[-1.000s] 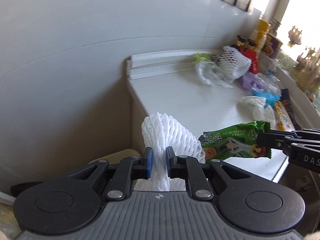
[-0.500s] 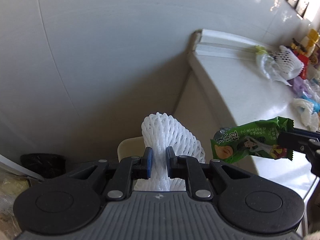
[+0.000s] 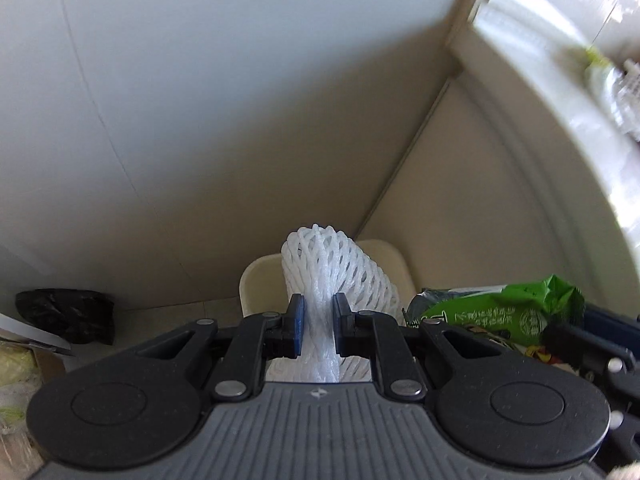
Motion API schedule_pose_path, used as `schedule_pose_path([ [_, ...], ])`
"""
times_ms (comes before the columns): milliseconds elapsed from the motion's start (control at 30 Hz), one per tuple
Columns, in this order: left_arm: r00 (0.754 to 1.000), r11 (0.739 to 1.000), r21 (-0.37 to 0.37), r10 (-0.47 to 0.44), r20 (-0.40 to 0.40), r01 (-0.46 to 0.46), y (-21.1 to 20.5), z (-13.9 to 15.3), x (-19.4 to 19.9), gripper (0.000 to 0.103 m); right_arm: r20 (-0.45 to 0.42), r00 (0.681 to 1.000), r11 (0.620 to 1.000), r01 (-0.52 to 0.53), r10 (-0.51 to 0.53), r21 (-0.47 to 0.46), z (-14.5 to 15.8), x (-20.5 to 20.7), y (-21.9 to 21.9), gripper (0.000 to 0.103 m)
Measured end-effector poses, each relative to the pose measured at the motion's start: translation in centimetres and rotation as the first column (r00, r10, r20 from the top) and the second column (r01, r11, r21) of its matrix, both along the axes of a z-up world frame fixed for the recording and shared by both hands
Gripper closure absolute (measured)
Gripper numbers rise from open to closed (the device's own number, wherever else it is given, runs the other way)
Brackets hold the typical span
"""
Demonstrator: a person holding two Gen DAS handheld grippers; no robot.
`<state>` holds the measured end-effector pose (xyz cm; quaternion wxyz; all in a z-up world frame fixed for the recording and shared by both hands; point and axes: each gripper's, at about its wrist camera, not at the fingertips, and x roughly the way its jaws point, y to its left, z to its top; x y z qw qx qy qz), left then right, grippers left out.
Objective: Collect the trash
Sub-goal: 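Carry the foam net and green wrapper with both tools over the bin, then open both tools to drop the foam net and wrapper into the bin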
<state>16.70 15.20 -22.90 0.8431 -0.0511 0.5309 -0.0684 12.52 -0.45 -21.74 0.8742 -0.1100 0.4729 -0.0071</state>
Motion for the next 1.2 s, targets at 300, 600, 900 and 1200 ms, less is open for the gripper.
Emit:
schedule_pose_path([
  [300, 0.996, 0.999, 0.012, -0.044, -0.081, 0.045, -0.8, -5.8, 1.9, 0.09, -0.083, 0.997, 0.998, 0.008, -0.013, -0.059, -7.1, 1.6, 0.1, 0.091],
  [600, 0.987, 0.997, 0.036, -0.067, -0.148, 0.074, -1.2, -9.3, 3.5, 0.09, -0.118, 0.992, 0.994, 0.023, -0.036, -0.109, -11.3, 3.1, 0.1, 0.091],
  [900, 0.984, 0.994, 0.044, -0.091, -0.151, 0.098, -2.3, -9.3, 4.3, 0.084, -0.144, 0.99, 0.989, -0.021, 0.0, -0.144, -13.6, 5.4, 0.9, 0.09],
  [1200, 0.985, 0.991, 0.063, -0.109, -0.134, 0.118, -2.9, -8.7, 4.0, 0.059, -0.162, 0.987, 0.991, -0.038, 0.017, -0.125, -13.1, 5.4, 1.5, 0.057],
])
